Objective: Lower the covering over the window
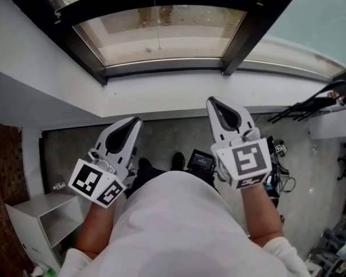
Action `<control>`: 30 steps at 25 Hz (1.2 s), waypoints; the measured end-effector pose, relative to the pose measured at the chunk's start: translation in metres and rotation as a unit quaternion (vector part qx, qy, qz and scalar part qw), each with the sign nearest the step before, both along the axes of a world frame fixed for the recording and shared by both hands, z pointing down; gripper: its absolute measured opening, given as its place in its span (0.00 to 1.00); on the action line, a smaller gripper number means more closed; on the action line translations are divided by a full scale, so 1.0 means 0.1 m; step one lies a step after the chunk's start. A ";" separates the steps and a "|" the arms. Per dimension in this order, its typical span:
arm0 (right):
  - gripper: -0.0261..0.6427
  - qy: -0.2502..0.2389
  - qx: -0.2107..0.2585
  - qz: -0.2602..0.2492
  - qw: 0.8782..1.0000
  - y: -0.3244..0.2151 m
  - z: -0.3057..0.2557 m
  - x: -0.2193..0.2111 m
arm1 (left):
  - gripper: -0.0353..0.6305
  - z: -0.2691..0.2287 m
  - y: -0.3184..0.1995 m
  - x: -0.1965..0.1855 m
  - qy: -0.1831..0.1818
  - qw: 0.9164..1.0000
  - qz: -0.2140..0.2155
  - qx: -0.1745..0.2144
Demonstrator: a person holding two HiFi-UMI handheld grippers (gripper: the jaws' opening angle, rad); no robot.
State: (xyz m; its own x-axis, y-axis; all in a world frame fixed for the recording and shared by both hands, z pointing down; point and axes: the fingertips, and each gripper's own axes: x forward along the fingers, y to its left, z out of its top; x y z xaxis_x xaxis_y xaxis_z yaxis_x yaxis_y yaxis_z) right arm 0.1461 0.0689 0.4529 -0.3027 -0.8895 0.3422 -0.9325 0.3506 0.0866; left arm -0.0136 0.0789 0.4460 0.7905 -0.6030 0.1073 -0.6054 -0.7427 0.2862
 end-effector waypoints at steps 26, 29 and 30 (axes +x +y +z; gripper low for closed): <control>0.07 0.019 -0.019 0.041 0.999 -0.02 0.06 -0.86 | 0.09 0.08 -0.08 -0.70 0.004 0.998 0.065 -0.021; 0.07 0.029 -0.019 0.039 0.999 -0.06 0.05 -0.92 | 0.09 0.08 -0.13 -0.75 0.010 0.998 0.064 -0.021; 0.07 0.031 -0.019 0.038 0.999 -0.07 0.05 -0.93 | 0.09 0.08 -0.15 -0.76 0.013 0.998 0.064 -0.021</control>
